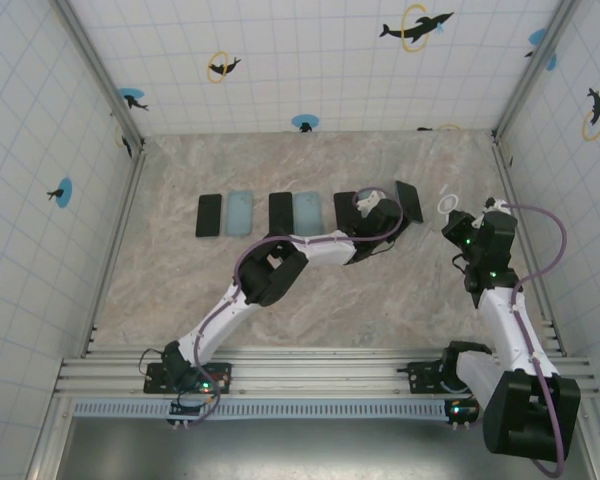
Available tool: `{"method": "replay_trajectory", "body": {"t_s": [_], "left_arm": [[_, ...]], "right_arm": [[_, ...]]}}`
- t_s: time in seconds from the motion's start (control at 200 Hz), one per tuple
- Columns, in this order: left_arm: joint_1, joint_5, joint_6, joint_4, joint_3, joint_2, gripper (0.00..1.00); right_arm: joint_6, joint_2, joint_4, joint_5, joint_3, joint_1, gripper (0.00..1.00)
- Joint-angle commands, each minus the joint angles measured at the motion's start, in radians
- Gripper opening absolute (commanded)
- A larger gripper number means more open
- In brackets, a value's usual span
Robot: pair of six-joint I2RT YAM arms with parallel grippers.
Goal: Take the phone out of the phone case
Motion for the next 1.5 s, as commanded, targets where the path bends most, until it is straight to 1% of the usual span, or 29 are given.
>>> {"method": "replay_trajectory", "body": {"t_s": [0.0,0.11,0.205,0.335,0.4,0.51,0.601,0.711,0.986,1.236,1.491], "left_arm": [[-0.007,-0.002,-0.034,-0.024,0.064,0.023,0.13],[-0.007,0.008,-0.04,-0.043,0.074,0.031,0.15],[-0.007,0.019,-0.04,-0.052,0.08,0.034,0.2],[-0.007,0.045,-0.037,-0.097,0.107,0.04,0.22],[-0.007,0.052,-0.04,-0.108,0.107,0.036,0.27],[-0.008,0.061,-0.036,-0.13,0.108,0.023,0.3],[-0.009,0.066,-0.033,-0.173,0.107,0.01,0.38],[-0.01,0.08,-0.044,-0.197,0.095,-0.003,0.42],[-0.011,0.082,-0.024,-0.256,0.071,-0.039,0.51],[-0.012,0.076,-0.005,-0.291,0.001,-0.099,0.53],[-0.013,0.095,-0.002,-0.302,-0.035,-0.125,0.56]], "right_arm": [[0.011,0.006,0.023,-0.008,-0.01,-0.008,0.01],[0.014,0.009,0.025,-0.009,-0.016,-0.008,0.01],[0.017,0.006,0.026,-0.01,-0.021,-0.008,0.01],[0.017,0.008,0.029,-0.011,-0.028,-0.008,0.01],[0.018,0.009,0.031,-0.012,-0.032,-0.008,0.01],[0.019,0.011,0.034,-0.015,-0.033,-0.007,0.01],[0.017,0.011,0.032,-0.011,-0.033,-0.01,0.01],[0.015,0.017,0.034,-0.012,-0.032,-0.011,0.01],[0.006,0.034,0.046,-0.009,-0.034,-0.017,0.02],[-0.014,0.061,0.064,-0.025,-0.039,-0.035,0.02],[-0.065,0.184,0.152,-0.105,-0.03,-0.088,0.02]]}}
